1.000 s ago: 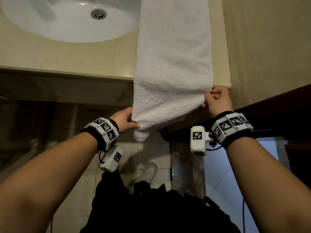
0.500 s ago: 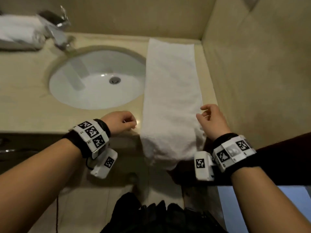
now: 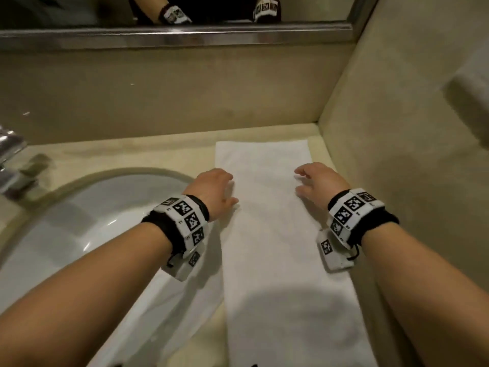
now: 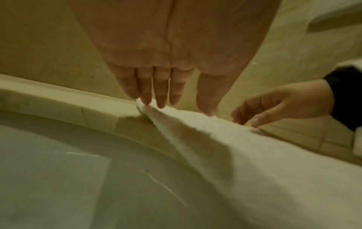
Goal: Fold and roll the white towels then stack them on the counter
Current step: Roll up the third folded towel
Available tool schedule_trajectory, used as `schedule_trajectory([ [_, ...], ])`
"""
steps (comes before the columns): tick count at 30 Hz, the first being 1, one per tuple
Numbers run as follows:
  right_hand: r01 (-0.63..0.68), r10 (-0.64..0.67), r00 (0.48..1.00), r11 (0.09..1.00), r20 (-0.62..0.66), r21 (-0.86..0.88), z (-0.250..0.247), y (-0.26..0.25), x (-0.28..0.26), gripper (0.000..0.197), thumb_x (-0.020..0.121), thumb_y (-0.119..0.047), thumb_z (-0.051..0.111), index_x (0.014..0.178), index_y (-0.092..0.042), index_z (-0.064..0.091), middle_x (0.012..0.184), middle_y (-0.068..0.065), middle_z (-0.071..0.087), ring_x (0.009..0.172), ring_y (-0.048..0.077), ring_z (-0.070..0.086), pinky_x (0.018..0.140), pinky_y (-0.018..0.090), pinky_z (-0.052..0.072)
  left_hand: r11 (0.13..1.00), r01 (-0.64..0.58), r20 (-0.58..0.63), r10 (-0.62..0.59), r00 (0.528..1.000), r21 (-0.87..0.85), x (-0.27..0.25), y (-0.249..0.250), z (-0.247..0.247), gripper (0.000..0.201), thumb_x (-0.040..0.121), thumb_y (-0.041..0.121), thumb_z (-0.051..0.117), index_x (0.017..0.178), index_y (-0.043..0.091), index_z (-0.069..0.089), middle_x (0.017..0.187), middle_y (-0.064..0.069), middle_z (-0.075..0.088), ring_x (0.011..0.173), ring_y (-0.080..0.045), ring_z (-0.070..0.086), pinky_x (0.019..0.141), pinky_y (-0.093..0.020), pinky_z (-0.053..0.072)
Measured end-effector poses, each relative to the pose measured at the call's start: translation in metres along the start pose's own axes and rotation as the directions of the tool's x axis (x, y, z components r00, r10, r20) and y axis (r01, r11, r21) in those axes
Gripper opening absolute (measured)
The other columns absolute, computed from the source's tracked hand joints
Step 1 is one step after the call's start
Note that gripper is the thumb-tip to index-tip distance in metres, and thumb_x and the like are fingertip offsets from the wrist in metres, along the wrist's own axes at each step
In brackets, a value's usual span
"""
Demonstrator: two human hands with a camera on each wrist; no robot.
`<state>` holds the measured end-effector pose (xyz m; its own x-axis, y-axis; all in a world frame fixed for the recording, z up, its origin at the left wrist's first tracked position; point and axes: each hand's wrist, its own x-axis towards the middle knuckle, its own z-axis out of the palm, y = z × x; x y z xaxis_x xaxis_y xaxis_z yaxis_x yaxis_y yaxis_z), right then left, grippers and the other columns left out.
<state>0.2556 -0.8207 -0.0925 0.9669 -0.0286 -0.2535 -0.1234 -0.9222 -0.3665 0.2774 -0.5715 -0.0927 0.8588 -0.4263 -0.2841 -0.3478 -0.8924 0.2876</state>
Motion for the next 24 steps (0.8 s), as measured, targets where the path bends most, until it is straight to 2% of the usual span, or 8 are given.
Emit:
schedule_trajectory([
  [5,0.084,-0.068,0.99,0.987,0.121,-0.137,0.001,0.008,0.038,0.057,0.077,-0.038,0.068,0.127,-0.02,0.046,0.131,0.004,0.044,0.122,0.023,0.038,0.101,0.032,0.032,0.993,-0.08,-0.044,0.084,0.995,0.092,0.04,-0.019,0.01,0.066,0.077,0.052,0.061,0.127,0.013,0.045,0.13,-0.008,0.045,0.12,-0.028,0.04,0.099,-0.039,0.037],
  [8,0.123,-0.097,0.982,0.979,0.161,-0.16,-0.001,0.014,0.036,0.061,0.072,-0.044,0.07,0.124,-0.024,0.046,0.125,-0.001,0.047,0.117,0.021,0.04,0.097,0.032,0.033,0.986,-0.121,-0.075,0.13,0.989,0.117,0.043,-0.021,0.017,0.053,0.079,0.05,0.059,0.121,0.019,0.049,0.12,-0.005,0.054,0.113,-0.027,0.045,0.094,-0.038,0.036],
  [14,0.187,-0.147,0.971,0.959,0.186,-0.214,-0.005,0.017,0.017,0.02,0.082,-0.038,0.057,0.095,-0.023,0.061,0.091,-0.003,0.056,0.091,0.02,0.049,0.081,0.033,0.033,0.969,-0.235,-0.142,0.244,0.959,0.079,0.021,-0.02,0.02,0.019,0.077,0.021,0.062,0.092,0.011,0.064,0.093,-0.01,0.063,0.09,-0.033,0.057,0.077,-0.037,0.04],
  [17,0.176,-0.157,0.978,0.975,0.134,-0.139,-0.007,0.021,0.005,0.018,0.081,-0.034,0.06,0.091,-0.02,0.058,0.089,-0.005,0.047,0.086,0.016,0.043,0.077,0.029,0.034,0.954,-0.295,-0.121,0.3,0.946,0.058,0.017,-0.031,0.017,0.021,0.075,0.013,0.066,0.093,0.003,0.064,0.11,-0.016,0.062,0.112,-0.037,0.055,0.096,-0.047,0.042],
  [20,0.146,-0.129,0.981,0.982,0.144,-0.116,-0.009,0.023,-0.004,0.011,0.079,-0.02,0.062,0.086,-0.019,0.053,0.089,-0.003,0.052,0.088,0.02,0.051,0.071,0.027,0.033,0.964,-0.267,-0.074,0.267,0.961,0.018,0.014,-0.032,0.012,0.022,0.087,0.016,0.054,0.107,0.009,0.057,0.116,-0.009,0.06,0.123,-0.029,0.048,0.114,-0.041,0.024],
  [22,0.064,-0.057,0.994,0.995,0.097,-0.078,-0.008,0.023,-0.01,0.009,0.081,-0.018,0.061,0.089,-0.016,0.056,0.088,0.002,0.059,0.087,0.024,0.055,0.069,0.027,0.035,0.975,-0.212,-0.106,0.205,0.973,-0.068,0.007,-0.027,0.009,0.015,0.09,0.017,0.049,0.103,0.012,0.053,0.091,-0.006,0.06,0.094,-0.029,0.056,0.103,-0.039,0.037],
  [23,0.017,-0.014,0.997,0.999,0.078,-0.033,-0.007,0.024,-0.012,0.011,0.082,-0.019,0.061,0.092,-0.014,0.057,0.09,0.005,0.062,0.086,0.025,0.056,0.069,0.027,0.035,0.977,-0.173,-0.12,0.158,0.98,-0.124,0.003,-0.025,0.006,0.013,0.091,0.018,0.047,0.103,0.013,0.051,0.081,-0.003,0.056,0.077,-0.028,0.054,0.082,-0.037,0.047],
  [24,-0.026,0.023,0.998,0.999,0.065,0.036,-0.008,0.024,-0.014,0.013,0.083,-0.019,0.061,0.095,-0.012,0.059,0.092,0.007,0.063,0.084,0.025,0.055,0.069,0.027,0.035,0.976,-0.129,-0.122,0.108,0.987,-0.177,0.0,-0.023,0.001,0.014,0.092,0.019,0.046,0.104,0.013,0.049,0.075,0.0,0.052,0.067,-0.025,0.049,0.061,-0.032,0.042],
])
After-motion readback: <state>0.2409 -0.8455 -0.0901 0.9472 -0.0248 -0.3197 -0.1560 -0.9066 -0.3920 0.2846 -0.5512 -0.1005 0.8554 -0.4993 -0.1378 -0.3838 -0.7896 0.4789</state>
